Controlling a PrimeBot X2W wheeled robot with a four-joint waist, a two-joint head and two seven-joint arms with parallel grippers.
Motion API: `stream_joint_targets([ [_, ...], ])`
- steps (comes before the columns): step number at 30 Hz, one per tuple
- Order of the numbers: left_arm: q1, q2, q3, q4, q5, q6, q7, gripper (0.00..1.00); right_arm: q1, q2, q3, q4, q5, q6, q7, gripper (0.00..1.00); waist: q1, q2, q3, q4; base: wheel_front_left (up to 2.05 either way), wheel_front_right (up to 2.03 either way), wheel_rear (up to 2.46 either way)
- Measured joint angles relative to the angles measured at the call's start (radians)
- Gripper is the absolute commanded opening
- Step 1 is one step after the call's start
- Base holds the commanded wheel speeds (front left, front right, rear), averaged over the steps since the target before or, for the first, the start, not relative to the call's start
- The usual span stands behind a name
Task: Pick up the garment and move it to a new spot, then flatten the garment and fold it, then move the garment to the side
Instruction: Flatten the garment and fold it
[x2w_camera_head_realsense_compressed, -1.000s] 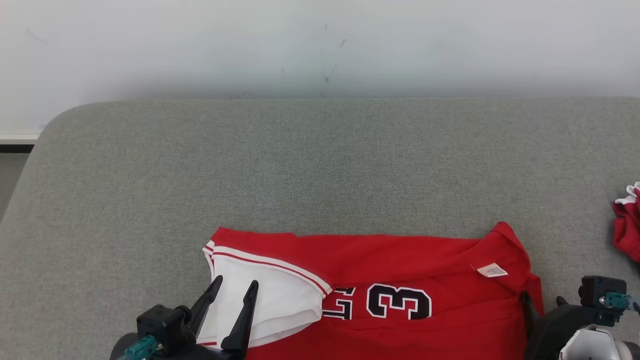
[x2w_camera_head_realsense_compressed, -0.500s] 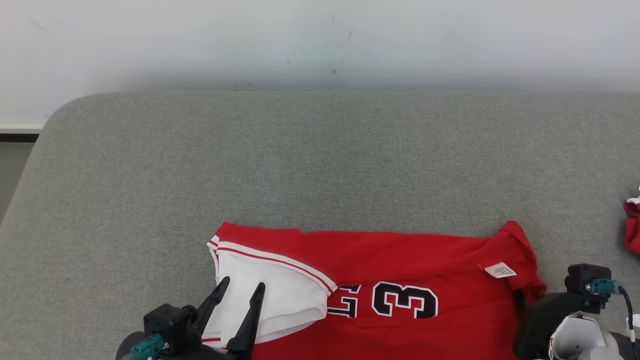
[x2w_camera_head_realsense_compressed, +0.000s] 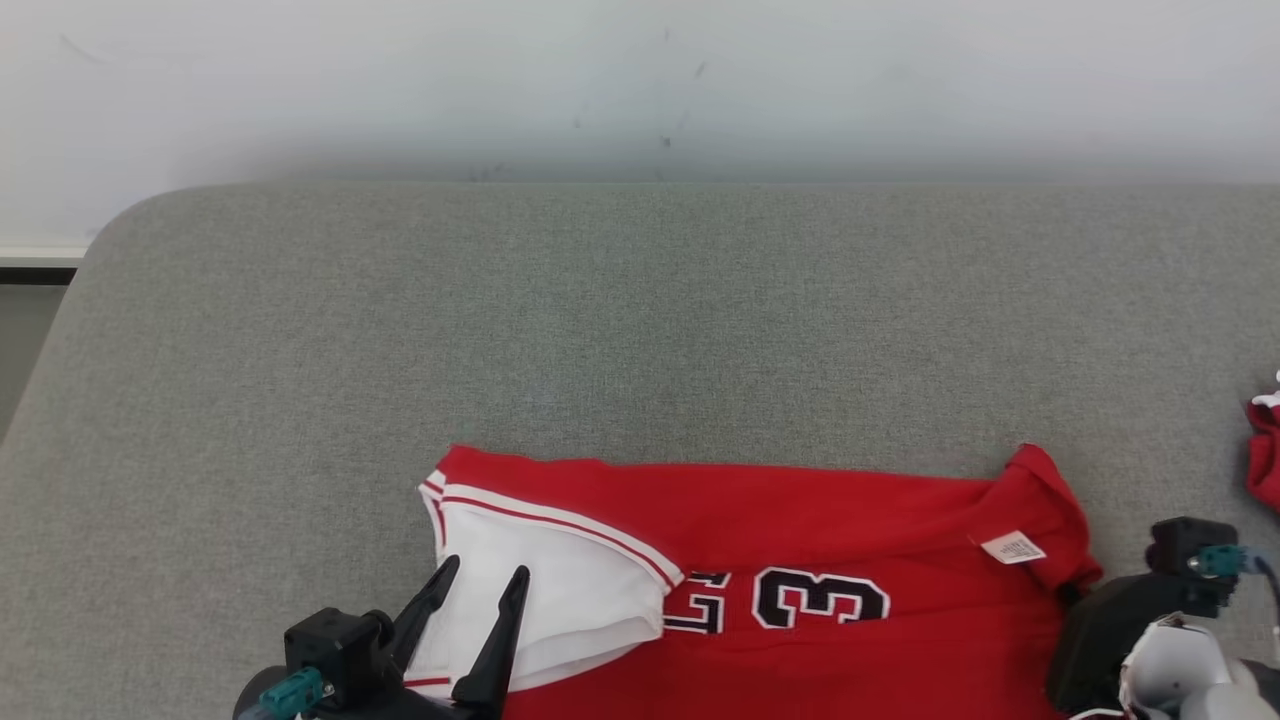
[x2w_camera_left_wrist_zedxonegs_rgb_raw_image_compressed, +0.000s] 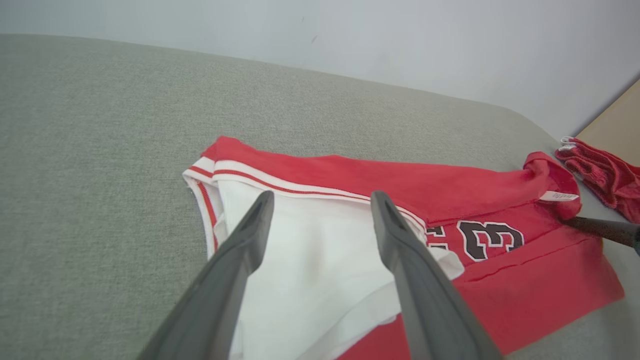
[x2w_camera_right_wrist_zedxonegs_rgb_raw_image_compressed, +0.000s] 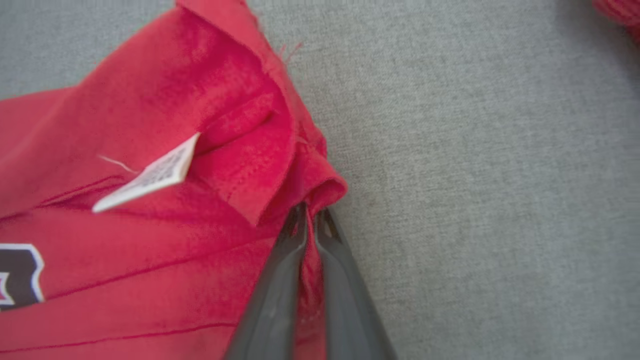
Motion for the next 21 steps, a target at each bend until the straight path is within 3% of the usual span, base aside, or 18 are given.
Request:
stream_joint_targets([
  [4, 0.000, 0.000, -0.002, 0.001, -0.008, 0.000, 0.001, 1.00, -0.004, -0.005, -0.064, -0.013, -0.002, 0.000, 0.008, 0.00, 0.0000, 0.0000, 0.000, -0.005, 0.00, 0.00, 0.00],
  [15, 0.000, -0.003, -0.010, 0.013, -0.009, 0.000, 0.004, 1.00, -0.032, -0.118, -0.264, -0.056, -0.062, -0.001, 0.030, 0.00, 0.0001, 0.0000, -0.004, -0.007, 0.00, 0.00, 0.00],
  [21, 0.006, -0.004, -0.011, 0.017, -0.014, 0.000, 0.004, 1.00, -0.001, -0.096, -0.225, -0.117, -0.081, -0.001, 0.070, 0.00, -0.0001, 0.0000, -0.020, -0.005, 0.00, 0.00, 0.00],
])
